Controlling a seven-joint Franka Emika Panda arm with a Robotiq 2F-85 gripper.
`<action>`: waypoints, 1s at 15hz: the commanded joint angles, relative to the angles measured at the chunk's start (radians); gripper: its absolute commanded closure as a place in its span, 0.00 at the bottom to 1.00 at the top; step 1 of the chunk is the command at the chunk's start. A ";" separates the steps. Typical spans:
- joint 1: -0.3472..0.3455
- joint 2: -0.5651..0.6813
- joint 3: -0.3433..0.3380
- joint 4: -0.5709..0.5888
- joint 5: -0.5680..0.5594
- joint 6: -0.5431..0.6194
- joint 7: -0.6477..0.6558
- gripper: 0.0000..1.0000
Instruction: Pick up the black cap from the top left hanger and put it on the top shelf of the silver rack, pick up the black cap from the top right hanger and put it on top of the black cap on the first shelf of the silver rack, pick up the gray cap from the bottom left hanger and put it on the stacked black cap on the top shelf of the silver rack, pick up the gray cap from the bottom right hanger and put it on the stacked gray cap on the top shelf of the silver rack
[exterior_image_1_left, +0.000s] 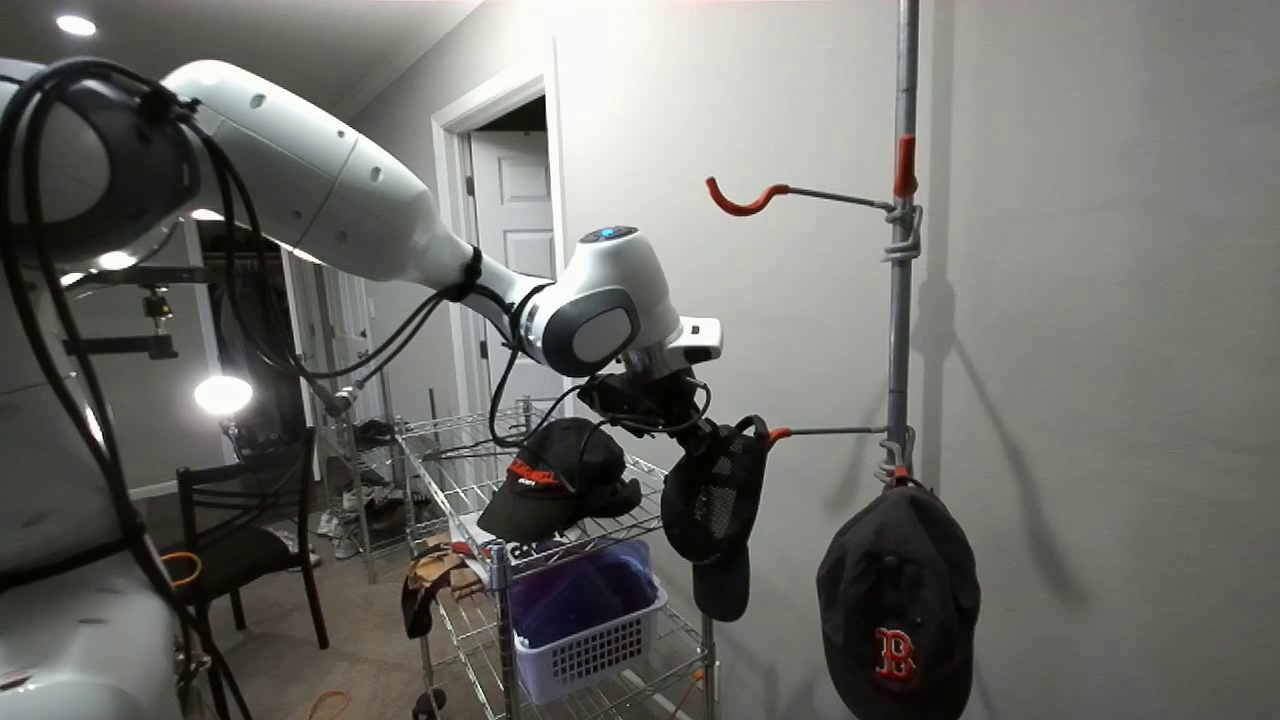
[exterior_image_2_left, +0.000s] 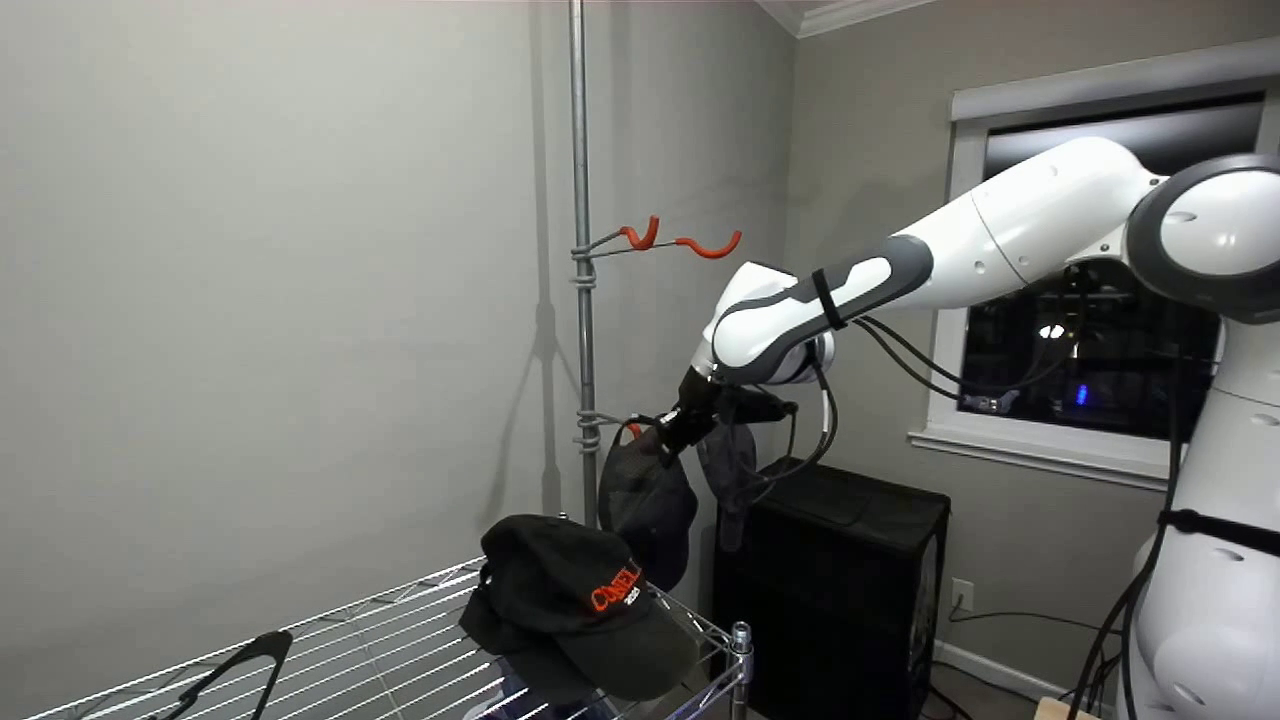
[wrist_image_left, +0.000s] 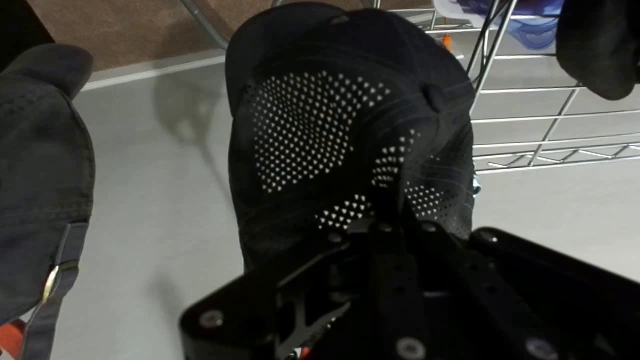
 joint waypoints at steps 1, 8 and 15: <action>0.001 -0.127 0.002 -0.035 0.059 -0.035 -0.063 1.00; 0.040 -0.334 -0.002 -0.019 0.081 -0.265 -0.052 1.00; 0.096 -0.418 0.034 0.033 0.075 -0.505 -0.049 1.00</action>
